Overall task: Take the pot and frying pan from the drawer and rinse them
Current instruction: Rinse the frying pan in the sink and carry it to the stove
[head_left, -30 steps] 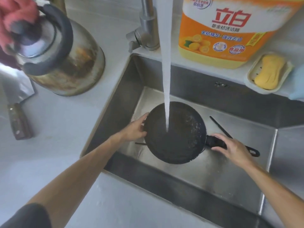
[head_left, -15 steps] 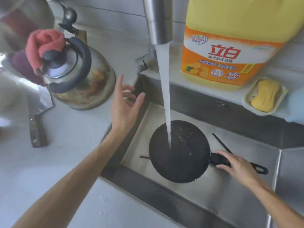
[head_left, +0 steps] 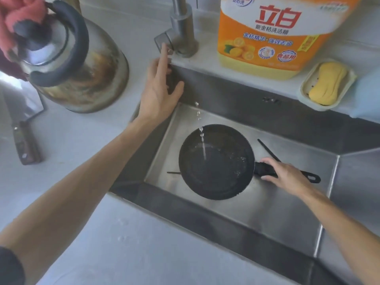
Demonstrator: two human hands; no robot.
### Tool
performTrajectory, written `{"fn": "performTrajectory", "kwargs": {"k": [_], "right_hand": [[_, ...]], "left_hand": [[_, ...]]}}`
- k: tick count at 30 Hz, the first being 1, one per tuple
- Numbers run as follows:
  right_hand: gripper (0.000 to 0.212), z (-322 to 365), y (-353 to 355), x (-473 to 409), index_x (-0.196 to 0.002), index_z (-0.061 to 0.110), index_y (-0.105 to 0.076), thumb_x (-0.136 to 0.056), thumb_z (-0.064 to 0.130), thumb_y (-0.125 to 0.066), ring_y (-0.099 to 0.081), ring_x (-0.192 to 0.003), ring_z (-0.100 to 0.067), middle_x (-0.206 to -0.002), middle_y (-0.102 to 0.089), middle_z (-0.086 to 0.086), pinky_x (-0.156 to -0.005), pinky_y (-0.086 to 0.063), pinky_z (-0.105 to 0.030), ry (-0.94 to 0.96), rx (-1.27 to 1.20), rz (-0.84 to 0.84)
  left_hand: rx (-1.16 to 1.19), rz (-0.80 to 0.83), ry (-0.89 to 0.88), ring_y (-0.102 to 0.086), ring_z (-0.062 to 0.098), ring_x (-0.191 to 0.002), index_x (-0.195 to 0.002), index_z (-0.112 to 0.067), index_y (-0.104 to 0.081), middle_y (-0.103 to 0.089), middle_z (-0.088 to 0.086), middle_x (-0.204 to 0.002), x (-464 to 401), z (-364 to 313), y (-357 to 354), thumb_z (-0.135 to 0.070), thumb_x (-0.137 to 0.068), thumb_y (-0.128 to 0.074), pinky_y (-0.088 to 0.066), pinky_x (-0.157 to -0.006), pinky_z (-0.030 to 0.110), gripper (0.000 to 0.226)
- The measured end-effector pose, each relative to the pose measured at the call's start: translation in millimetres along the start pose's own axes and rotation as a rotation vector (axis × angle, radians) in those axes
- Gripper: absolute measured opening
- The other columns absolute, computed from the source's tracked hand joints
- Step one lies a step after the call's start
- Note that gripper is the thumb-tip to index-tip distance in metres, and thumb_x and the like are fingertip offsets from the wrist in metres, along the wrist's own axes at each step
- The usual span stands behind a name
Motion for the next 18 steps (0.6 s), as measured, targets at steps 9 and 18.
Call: {"fn": "performTrajectory", "kwargs": {"k": [9,18], "right_hand": [[0.049,-6,0,-4,-0.123,0.023,-0.046,-0.08,0.027,-0.071,-0.054,-0.078,-0.017,-0.126,-0.062,0.009,-0.075,-0.033,-0.027,-0.013,-0.064,0.039],[0.044,-2,3,14,-0.114,0.017,-0.056,-0.076,0.025,-0.075,-0.055,-0.068,-0.02,-0.102,-0.072,0.001,-0.072,-0.033,-0.027,0.032,-0.067,-0.217]], "left_hand": [[-0.154,1.007,0.271,-0.062,0.007,-0.093,-0.115,-0.026,-0.061,-0.066,-0.002,-0.104,97,99,-81,-0.021,-0.082,-0.068,-0.047,-0.092,0.031,0.034],[-0.173,0.718,0.246,-0.062,0.02,-0.089,-0.12,-0.031,-0.059,-0.065,-0.001,-0.091,103,86,-79,-0.012,-0.078,-0.062,-0.049,-0.088,0.033,0.045]]}}
Point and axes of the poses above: each hand's wrist, its own x-axis away from the middle knuckle, its own y-axis out of the back of the hand, z = x × y, the point moved 3 cm from there along -x, towards the middle knuckle
